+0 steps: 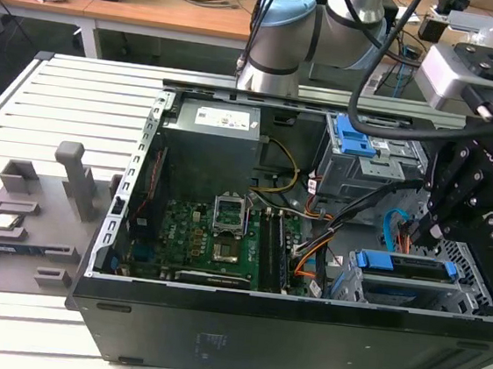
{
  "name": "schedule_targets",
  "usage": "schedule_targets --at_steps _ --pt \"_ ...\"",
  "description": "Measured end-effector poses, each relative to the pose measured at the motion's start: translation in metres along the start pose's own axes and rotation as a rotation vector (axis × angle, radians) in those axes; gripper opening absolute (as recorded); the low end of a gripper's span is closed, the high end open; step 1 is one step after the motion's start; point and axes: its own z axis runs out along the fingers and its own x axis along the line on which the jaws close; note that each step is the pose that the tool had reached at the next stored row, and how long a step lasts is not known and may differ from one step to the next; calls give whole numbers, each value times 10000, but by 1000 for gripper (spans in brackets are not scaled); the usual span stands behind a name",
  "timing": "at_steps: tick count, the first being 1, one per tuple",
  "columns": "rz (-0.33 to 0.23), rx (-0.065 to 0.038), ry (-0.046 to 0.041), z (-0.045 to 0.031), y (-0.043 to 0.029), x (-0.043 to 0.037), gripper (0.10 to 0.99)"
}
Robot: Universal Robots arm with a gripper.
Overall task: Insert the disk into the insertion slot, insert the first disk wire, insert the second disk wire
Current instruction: 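Insert the first disk wire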
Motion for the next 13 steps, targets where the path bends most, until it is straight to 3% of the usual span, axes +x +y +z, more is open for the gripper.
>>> schedule_targets --at_steps 3,5,12,13 --pt "-1 -3 10 24 -136 -45 106" --pt "0 -3 34 48 -219 -166 106" --pt "3 -2 100 130 -348 -460 106" --pt "3 -2 107 168 -364 -507 106"
